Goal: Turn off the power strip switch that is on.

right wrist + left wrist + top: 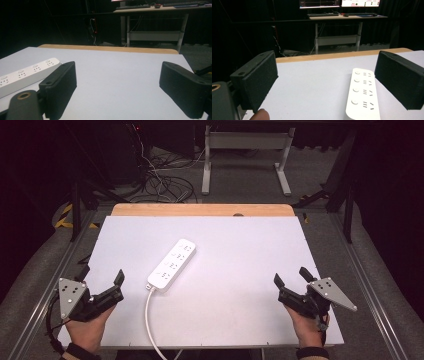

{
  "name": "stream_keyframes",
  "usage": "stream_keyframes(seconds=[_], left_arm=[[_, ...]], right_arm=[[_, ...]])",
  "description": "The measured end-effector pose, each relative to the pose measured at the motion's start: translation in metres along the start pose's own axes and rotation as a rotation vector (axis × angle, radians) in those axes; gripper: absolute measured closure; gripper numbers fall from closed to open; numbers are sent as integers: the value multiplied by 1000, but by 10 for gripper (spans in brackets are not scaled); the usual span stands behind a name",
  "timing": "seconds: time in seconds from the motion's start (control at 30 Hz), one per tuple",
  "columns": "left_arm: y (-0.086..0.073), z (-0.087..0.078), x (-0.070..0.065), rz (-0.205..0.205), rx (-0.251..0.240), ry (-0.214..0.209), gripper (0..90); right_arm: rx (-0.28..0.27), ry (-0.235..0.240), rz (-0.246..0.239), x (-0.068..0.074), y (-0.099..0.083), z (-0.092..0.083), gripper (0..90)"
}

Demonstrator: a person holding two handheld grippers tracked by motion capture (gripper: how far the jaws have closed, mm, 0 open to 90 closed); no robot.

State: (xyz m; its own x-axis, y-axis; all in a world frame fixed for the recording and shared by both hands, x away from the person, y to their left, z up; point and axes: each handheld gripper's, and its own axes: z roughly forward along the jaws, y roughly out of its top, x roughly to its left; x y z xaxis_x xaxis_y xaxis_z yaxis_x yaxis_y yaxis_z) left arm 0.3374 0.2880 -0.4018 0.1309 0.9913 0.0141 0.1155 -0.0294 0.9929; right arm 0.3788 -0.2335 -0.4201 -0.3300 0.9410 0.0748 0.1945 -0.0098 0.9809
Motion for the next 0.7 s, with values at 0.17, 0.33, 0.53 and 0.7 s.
stream_keyframes(seconds=[0.17, 0.33, 0.53, 0.7], left_arm=[[-1, 0, 2, -4, 1, 6, 53], [-1, 1, 2, -13, 0, 0, 53], [-1, 1, 3, -16, 7, 0, 53], [-1, 1, 4, -31, 7, -5, 50]], right_arm=[[-2, 1, -1, 1, 0, 1, 147], [-3, -2, 0, 0, 0, 1, 146], [-7, 0, 0, 1, 0, 0, 137], [-15, 3, 0, 2, 1, 0, 124]])
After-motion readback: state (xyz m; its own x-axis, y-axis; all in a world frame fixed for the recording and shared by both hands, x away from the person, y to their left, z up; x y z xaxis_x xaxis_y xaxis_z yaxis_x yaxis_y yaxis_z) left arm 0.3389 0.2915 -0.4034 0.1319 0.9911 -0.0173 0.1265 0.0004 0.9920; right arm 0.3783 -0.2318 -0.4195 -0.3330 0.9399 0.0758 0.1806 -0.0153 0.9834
